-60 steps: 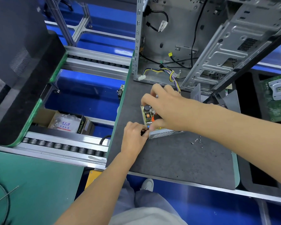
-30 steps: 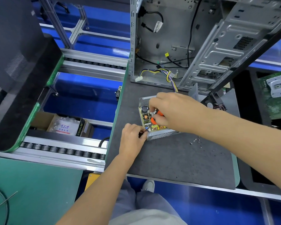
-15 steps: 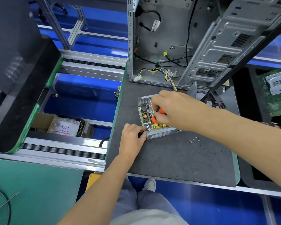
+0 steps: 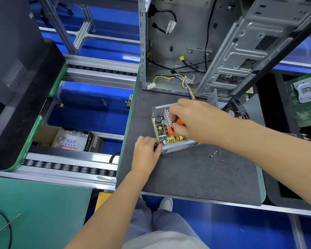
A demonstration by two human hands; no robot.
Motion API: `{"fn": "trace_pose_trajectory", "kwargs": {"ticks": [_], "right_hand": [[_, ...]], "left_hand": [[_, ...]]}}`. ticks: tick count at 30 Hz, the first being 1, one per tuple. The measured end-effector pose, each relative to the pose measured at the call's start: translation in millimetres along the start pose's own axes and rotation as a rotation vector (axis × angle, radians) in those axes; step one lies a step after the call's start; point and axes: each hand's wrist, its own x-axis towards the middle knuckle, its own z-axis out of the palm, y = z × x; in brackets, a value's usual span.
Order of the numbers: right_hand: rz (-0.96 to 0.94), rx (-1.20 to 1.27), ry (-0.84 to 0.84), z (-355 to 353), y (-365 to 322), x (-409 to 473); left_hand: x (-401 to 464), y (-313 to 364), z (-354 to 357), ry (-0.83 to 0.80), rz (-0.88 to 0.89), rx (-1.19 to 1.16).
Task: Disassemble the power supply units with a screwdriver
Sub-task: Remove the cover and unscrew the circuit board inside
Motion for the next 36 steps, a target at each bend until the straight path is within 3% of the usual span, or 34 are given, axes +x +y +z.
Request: {"fn": "trace_pose_trajectory", "kwargs": {"ticks": [5, 21, 27, 32, 36], "right_hand": [[0.001, 0.004, 0.014, 0.8, 1.4, -0.1], [-0.053, -0.026, 0.025, 8.6, 5.2, 3.1], [-0.179, -0.122, 0.013, 7.1, -9.4, 10.8], [-0.041, -0.195, 0.079, 7.4, -29.3, 22.8], [-0.379, -0.241, -0.052, 6.3, -35.5, 27.9]], "left_hand": [[-2.3, -1.2, 0.0, 0.046, 0.104, 0.056], [-1.4, -3.8, -1.9, 0.014, 0.035, -0.073], [0.3, -2.4, -2.5, -0.009, 0.030, -0.089], [-0.3, -0.2, -3.0, -0.017, 0.013, -0.110], [0.7, -1.1, -1.5, -0.004, -0.054, -0.148]]}}
